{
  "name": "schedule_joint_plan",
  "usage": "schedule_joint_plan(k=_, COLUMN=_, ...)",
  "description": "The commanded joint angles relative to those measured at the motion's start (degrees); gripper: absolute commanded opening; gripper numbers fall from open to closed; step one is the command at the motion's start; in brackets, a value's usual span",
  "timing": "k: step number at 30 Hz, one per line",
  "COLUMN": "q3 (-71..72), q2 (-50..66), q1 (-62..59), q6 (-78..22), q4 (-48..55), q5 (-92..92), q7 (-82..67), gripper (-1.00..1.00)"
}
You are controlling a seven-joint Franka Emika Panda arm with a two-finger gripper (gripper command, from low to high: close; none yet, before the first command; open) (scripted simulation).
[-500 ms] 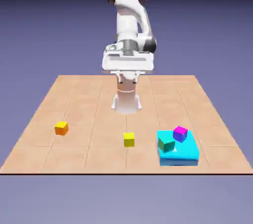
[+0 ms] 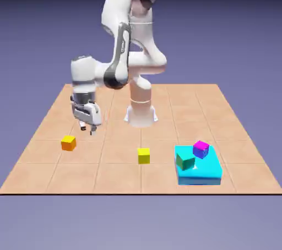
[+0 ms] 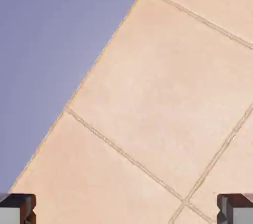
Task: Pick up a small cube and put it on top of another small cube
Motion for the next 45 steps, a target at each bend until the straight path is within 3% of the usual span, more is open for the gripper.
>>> schedule_joint_plan(k=1, q3=-2.08, q2=2.02, q1=0.94, q6=-1.19, q4=0.64, q5=1.46, q7=0.95, gripper=0.00)
schedule_joint_plan(k=9, q3=-16.82, q2=16.35, q1=0.18, q6=-9.61, q4=5.21, q5=11.80, q7=7.69, gripper=0.00)
schedule_joint_plan(k=18, q3=-3.16, q2=28.37, q1=-9.28, q6=-5.16, q4=8.53, q5=29.47, q7=-4.73, gripper=0.00)
schedule_joint_plan(k=19, q3=-3.16, q2=28.37, q1=-9.28, q6=-5.16, q4=8.53, q5=29.47, q7=-4.73, gripper=-1.00)
schedule_joint_plan(k=29, q3=-16.82, q2=16.35, q1=0.18, q6=-9.61, q4=5.21, q5=11.80, q7=7.69, gripper=-1.00)
schedule_joint_plan(k=45, q3=16.40, q2=10.78, q1=-9.92, q6=-11.24, q4=8.02, q5=4.11, q7=37.55, gripper=-1.00)
